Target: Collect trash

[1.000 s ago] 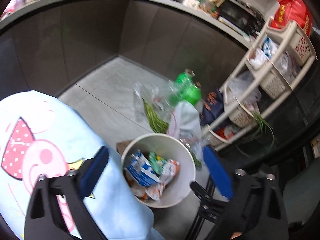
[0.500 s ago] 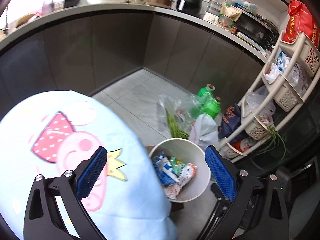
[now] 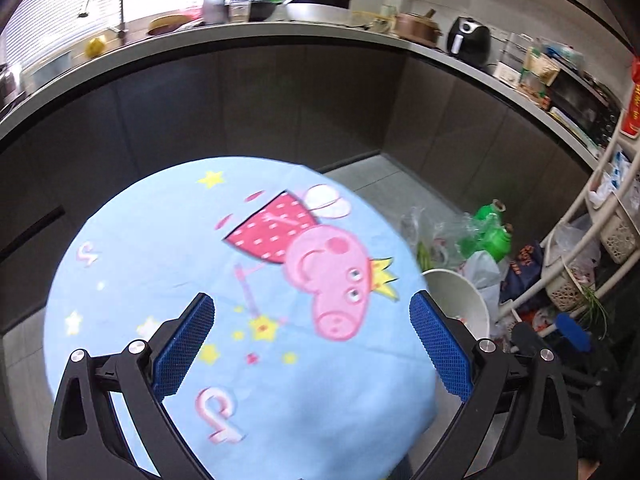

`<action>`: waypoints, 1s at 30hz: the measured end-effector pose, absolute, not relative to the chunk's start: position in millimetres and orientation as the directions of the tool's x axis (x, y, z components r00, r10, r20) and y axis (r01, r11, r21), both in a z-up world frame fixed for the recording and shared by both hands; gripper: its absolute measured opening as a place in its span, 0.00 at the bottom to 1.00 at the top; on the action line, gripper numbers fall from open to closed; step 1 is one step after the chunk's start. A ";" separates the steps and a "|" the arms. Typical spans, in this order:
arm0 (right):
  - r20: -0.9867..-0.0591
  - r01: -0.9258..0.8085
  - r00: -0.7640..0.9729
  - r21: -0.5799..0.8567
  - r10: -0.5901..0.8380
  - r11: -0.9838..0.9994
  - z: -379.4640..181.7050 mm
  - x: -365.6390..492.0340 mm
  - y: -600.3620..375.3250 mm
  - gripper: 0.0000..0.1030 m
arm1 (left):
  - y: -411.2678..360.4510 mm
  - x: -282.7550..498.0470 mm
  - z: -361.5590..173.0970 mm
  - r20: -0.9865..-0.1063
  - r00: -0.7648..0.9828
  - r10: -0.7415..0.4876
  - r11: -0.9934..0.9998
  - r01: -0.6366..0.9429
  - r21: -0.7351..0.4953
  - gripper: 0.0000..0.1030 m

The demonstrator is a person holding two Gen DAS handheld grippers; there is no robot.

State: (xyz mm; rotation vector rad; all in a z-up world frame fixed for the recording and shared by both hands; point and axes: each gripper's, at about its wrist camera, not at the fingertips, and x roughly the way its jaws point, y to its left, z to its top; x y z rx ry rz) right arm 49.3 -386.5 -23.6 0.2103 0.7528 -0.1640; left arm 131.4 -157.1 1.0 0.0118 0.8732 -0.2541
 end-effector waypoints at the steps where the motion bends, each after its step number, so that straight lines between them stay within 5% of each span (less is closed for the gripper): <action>1: -0.691 0.203 0.720 0.124 -0.062 0.971 -19.6 49.4 -376.0 0.97 | -147.4 127.0 1.5 -0.760 0.618 -0.198 0.975 0.207 -0.086 0.92; 14: -0.718 0.071 0.696 0.031 -0.027 0.997 1.5 50.0 -266.1 0.97 | -33.6 79.3 1.8 -0.764 0.644 -0.040 0.999 0.035 -0.023 0.92; 30: -0.715 0.047 0.698 -0.007 -0.037 0.999 6.7 51.9 -238.8 0.97 | -12.2 70.8 -5.2 -0.776 0.629 -0.047 0.999 0.018 -0.046 0.92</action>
